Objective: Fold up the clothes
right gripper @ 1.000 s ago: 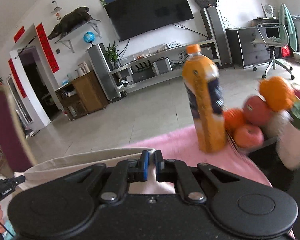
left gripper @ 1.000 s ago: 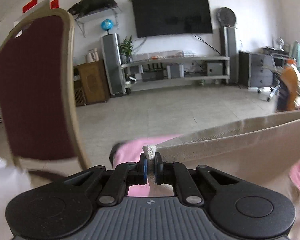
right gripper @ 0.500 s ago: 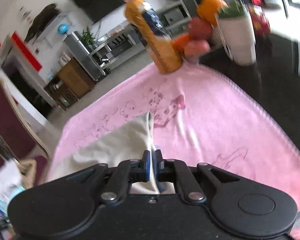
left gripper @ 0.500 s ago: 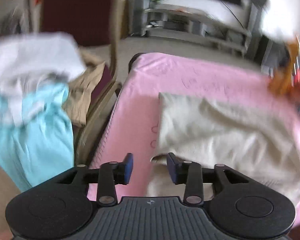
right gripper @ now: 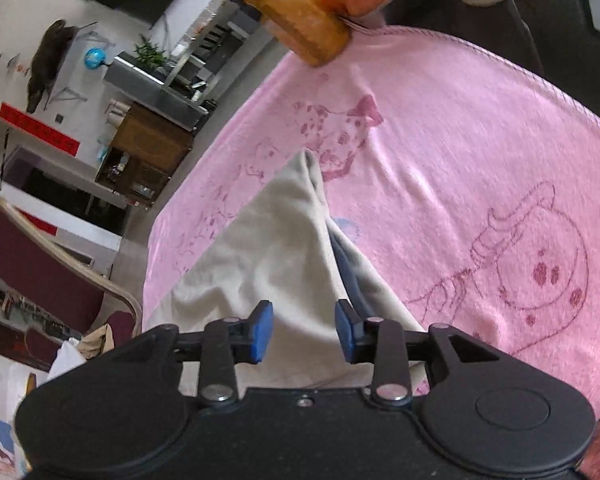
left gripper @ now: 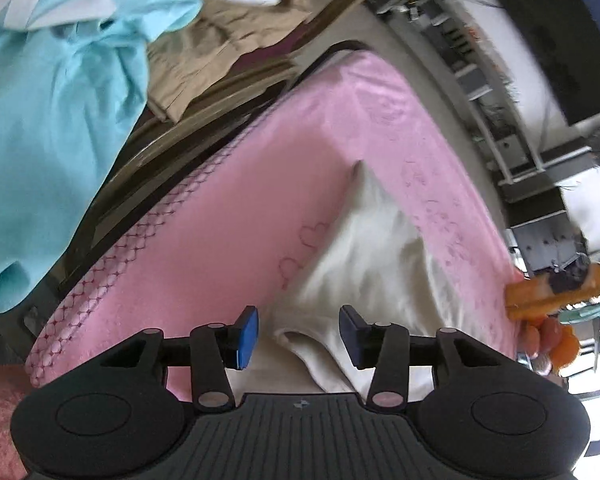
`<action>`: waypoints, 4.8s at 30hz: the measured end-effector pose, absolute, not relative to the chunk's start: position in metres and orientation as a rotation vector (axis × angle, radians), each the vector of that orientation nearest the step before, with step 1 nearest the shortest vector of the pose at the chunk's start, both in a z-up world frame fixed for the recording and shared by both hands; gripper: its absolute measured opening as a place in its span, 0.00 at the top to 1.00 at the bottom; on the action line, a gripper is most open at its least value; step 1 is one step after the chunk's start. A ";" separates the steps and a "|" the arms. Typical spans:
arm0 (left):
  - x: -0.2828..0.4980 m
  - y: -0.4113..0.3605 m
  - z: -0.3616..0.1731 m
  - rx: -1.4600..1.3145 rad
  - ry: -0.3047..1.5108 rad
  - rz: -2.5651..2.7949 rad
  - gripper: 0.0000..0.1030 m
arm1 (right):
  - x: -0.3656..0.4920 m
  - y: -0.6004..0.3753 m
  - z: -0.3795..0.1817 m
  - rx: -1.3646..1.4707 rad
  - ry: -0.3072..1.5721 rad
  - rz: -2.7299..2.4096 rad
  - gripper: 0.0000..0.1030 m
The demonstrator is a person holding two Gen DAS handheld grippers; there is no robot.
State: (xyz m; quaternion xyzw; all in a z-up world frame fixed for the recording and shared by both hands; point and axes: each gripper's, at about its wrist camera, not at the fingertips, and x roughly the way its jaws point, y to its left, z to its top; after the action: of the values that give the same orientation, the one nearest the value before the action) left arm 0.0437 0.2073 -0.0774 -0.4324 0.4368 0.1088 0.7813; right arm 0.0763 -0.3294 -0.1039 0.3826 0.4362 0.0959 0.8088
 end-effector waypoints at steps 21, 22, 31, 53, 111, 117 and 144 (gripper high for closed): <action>0.041 0.205 -0.099 -0.994 0.946 0.179 0.78 | 0.084 -0.335 -0.142 0.965 1.081 0.125 0.69; 0.040 0.206 -0.099 -1.011 0.937 0.177 0.78 | 0.083 -0.335 -0.143 0.977 1.080 0.131 0.69; 0.034 0.225 -0.110 -1.218 0.876 0.209 0.74 | 0.082 -0.337 -0.147 1.054 1.064 0.129 0.68; 0.039 0.185 -0.080 -0.817 0.866 0.193 0.97 | 0.086 -0.323 -0.132 0.913 0.983 0.175 0.94; 0.123 0.098 -0.023 -0.068 0.817 0.025 0.88 | 0.145 -0.274 -0.010 0.582 0.690 0.440 0.74; 0.145 0.097 -0.088 0.063 0.952 0.176 0.89 | 0.177 -0.270 -0.110 0.719 0.910 0.423 0.82; 0.073 0.093 -0.072 -0.138 0.993 0.017 0.86 | 0.113 -0.306 -0.131 0.987 1.048 0.379 0.80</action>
State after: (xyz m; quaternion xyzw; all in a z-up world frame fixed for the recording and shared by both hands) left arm 0.0729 0.0930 -0.0722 -0.0664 0.4759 0.0080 0.8770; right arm 0.1129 -0.3055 -0.1309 0.4494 0.4768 0.1725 0.7355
